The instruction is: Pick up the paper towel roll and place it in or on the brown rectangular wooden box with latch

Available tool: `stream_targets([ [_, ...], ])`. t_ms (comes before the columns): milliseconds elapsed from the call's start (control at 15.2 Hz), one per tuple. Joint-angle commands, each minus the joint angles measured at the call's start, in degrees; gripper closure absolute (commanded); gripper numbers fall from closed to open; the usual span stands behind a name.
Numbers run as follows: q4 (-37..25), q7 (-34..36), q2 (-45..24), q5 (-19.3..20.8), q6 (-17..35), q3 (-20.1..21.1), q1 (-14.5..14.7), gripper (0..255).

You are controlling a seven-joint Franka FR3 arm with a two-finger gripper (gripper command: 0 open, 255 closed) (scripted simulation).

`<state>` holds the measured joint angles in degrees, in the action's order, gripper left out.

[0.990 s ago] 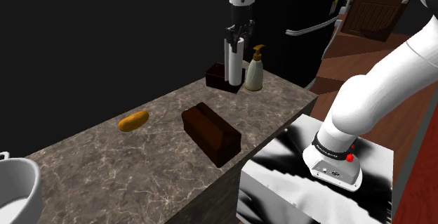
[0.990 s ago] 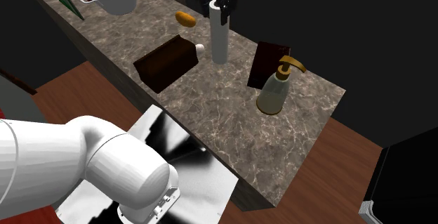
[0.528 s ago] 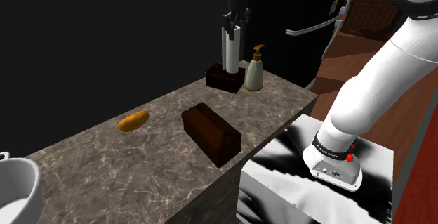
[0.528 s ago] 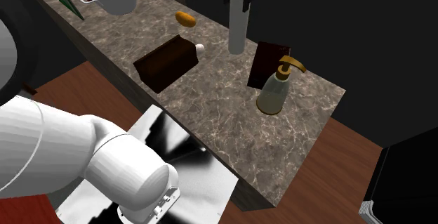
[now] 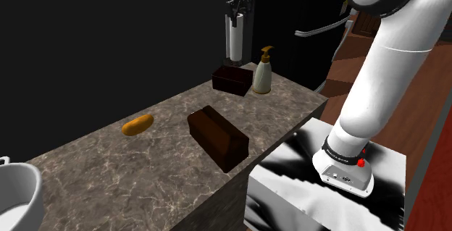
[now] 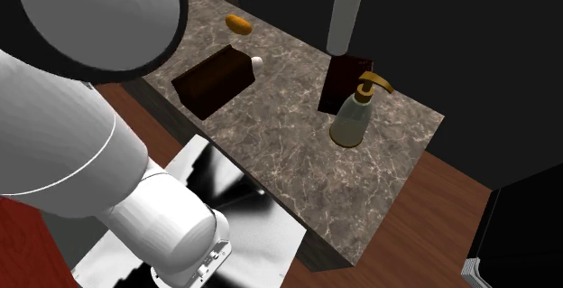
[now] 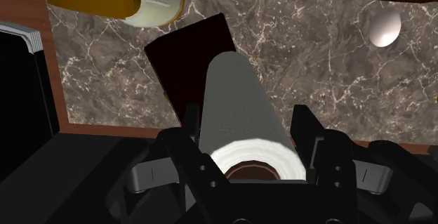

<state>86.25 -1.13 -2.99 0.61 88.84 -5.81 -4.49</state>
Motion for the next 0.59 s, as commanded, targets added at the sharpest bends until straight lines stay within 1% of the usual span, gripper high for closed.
stream_targets([
  [0, -8.16, -1.8, -5.19, -0.59, -2.95, -0.82, -0.99, 255],
  [132, -16.94, -3.48, -10.74, -1.37, -6.19, -1.47, -2.24, 255],
  [264, -28.1, -5.05, -17.55, -2.39, -10.57, -1.98, -3.85, 255],
  [330, -38.66, -6.0, -23.76, -3.34, -14.95, -2.22, -5.31, 255],
  [528, -31.38, -5.89, -20.79, -2.85, -10.62, -2.08, -4.86, 255],
])
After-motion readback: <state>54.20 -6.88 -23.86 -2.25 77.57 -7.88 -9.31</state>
